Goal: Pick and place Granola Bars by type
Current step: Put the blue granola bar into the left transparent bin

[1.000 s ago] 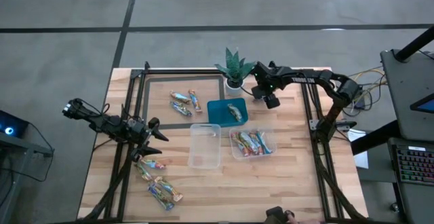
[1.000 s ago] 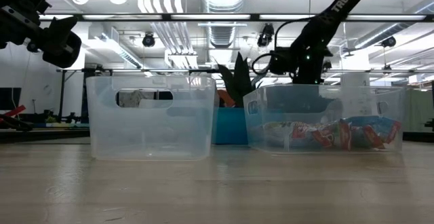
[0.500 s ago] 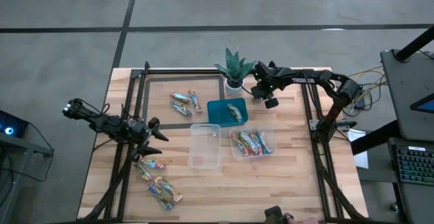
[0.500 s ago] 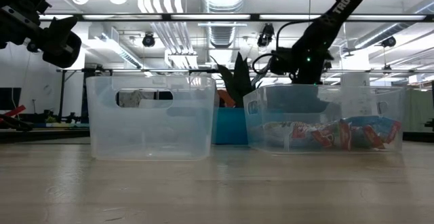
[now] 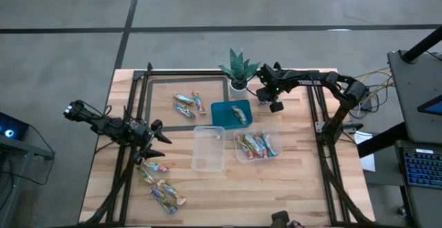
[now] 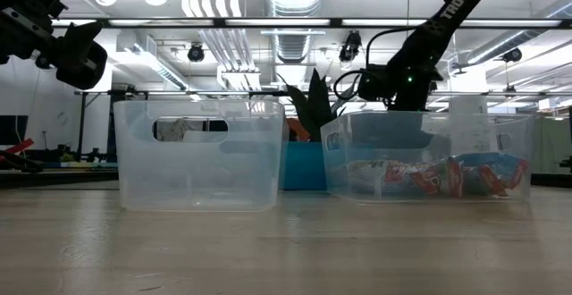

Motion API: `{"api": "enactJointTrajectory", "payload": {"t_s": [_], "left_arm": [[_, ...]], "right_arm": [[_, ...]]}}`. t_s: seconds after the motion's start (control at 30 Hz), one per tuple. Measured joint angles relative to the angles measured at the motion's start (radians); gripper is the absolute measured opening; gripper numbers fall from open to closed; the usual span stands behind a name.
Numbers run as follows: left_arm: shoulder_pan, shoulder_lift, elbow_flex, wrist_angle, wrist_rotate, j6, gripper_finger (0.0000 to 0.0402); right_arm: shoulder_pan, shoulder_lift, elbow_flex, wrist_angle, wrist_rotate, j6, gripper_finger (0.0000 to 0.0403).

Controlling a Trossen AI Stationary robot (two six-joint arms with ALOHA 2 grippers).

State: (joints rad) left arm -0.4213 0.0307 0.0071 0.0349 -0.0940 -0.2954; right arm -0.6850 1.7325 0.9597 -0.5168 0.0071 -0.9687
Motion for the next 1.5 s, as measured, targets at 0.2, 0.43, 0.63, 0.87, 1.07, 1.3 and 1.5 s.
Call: {"api": "enactJointTrajectory", "payload": {"t_s": [0.2,0.43,0.63,0.87,1.07,1.3,1.5], "left_arm": [[0.000,0.000,0.000,0.000,0.000,0.000,0.0250],[0.000,0.000,0.000,0.000,0.000,0.000,0.0250],[0.000,0.000,0.000,0.000,0.000,0.000,0.0250],[0.000,0.000,0.000,0.000,0.000,0.000,0.0250],[0.000,0.000,0.000,0.000,0.000,0.000,0.0250],[0.000,0.000,0.000,0.000,0.000,0.000,0.0250],[0.000,0.000,0.000,0.000,0.000,0.000,0.0250]], "right_arm": [[-0.003,0.004,0.025,0.000,0.055,0.057,0.0008],[-0.003,-0.006,0.048,-0.010,0.075,0.082,0.0025],[-0.002,-0.014,0.051,-0.037,0.096,0.100,0.0083],[-0.002,-0.052,0.051,-0.049,0.105,0.120,0.0152],[0.006,-0.059,0.050,-0.056,0.062,0.094,0.0199],[0.027,-0.041,0.050,-0.038,0.015,0.076,0.0216],[0.027,-0.014,0.046,-0.007,0.015,0.079,0.0216]]}}
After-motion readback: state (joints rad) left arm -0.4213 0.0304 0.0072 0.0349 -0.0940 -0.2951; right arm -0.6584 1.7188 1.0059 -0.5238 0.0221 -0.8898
